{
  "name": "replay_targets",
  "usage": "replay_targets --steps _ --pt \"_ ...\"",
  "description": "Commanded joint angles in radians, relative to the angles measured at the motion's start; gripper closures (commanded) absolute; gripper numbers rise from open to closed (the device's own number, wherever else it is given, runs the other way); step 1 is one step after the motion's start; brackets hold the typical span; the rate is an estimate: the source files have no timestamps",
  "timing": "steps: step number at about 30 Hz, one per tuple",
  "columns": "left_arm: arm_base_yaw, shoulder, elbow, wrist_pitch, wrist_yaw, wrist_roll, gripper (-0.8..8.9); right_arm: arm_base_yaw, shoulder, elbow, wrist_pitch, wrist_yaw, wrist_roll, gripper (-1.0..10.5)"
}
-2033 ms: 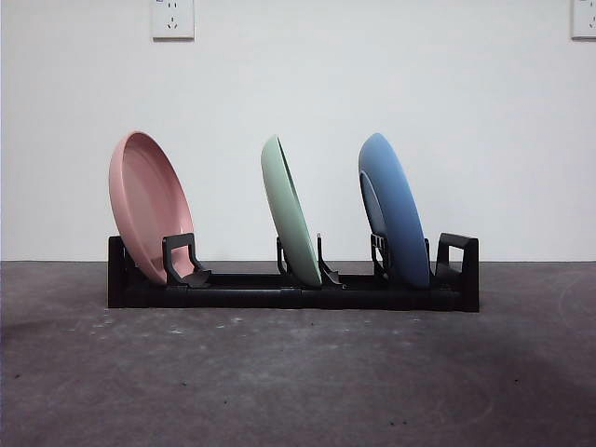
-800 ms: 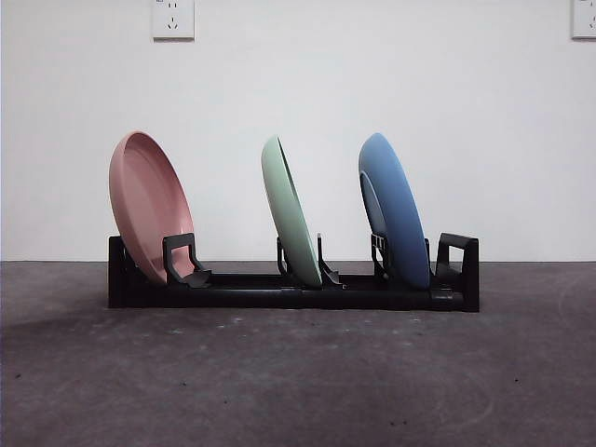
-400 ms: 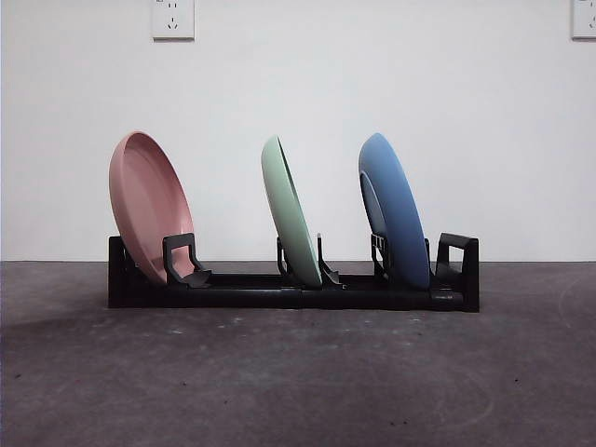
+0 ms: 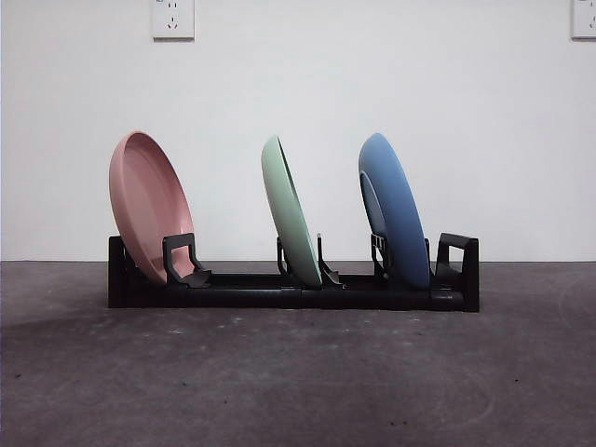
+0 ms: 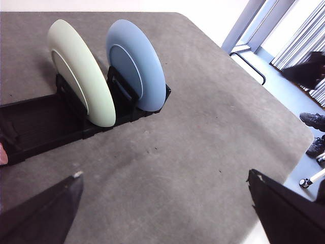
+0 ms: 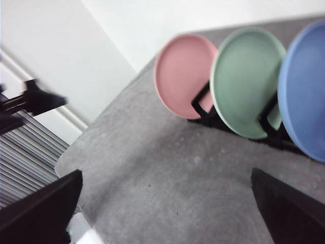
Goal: Place the plate
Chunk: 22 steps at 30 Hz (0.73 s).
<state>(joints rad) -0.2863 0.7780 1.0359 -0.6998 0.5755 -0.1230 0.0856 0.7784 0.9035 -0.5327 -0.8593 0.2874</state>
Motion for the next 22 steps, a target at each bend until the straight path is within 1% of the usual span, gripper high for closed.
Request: replay_targets --steps 1,4,10,11,15,19,22 --pt "-0.004 -0.022 0.024 -0.011 0.005 0.003 2.91 0.014 0.087 0.033 0.026 0.003 0.027 3.8" --pt "-0.004 -0.058 0.024 -0.028 0.005 0.003 2.91 0.031 0.198 0.081 0.033 0.003 0.024 3.8" --pt "-0.004 -0.117 0.024 -0.042 0.005 0.002 2.91 0.076 0.447 0.246 0.032 0.005 0.018 3.8" --pt "-0.004 -0.127 0.024 -0.042 0.005 0.002 2.91 0.081 0.496 0.284 0.032 0.016 0.018 3.8" --pt "-0.004 -0.145 0.024 -0.044 0.005 0.000 2.91 0.094 0.642 0.401 0.035 0.049 -0.006 3.8" --pt "-0.004 -0.151 0.024 -0.054 0.005 -0.002 2.91 0.096 0.769 0.500 0.044 0.049 -0.032 3.8" --pt "-0.004 -0.151 0.024 -0.064 0.005 -0.002 2.91 0.096 0.839 0.541 0.089 0.060 -0.044 4.0"
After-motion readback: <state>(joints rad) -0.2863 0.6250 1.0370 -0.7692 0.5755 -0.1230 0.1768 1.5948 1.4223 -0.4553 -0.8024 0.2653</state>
